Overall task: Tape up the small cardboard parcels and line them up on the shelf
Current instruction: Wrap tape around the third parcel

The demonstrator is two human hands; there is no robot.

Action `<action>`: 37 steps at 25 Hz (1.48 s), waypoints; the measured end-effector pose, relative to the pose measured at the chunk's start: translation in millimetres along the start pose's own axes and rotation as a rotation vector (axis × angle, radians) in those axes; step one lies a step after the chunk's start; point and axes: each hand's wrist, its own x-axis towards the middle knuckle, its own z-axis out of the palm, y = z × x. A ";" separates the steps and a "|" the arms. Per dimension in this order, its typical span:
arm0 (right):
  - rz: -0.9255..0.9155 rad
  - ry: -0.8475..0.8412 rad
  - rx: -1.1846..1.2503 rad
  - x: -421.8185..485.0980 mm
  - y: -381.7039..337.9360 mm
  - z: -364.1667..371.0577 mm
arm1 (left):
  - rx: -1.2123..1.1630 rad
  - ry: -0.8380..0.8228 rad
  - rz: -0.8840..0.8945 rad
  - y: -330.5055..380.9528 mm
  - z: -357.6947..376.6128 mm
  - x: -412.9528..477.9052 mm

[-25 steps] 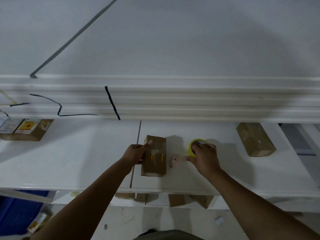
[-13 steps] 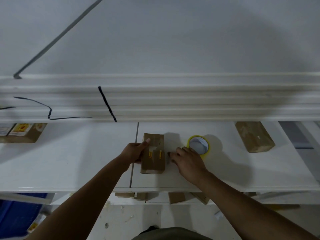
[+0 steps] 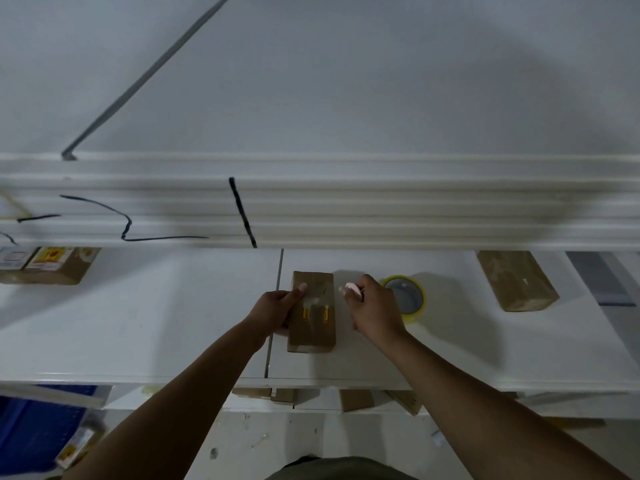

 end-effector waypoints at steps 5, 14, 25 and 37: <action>-0.125 -0.196 -0.391 5.6 11.6 -2.3 | 0.058 0.053 0.013 -3.1 1.6 1.0; -0.131 -0.319 -0.619 -9.6 24.1 -27.2 | -0.210 0.089 0.022 -7.9 -12.6 -5.7; -0.400 0.403 0.087 -44.3 -28.4 -18.9 | -0.277 0.033 0.227 9.9 -5.9 -49.8; -0.225 0.332 0.414 -64.3 -60.1 -0.3 | -0.321 -0.008 0.249 13.4 -20.0 -64.9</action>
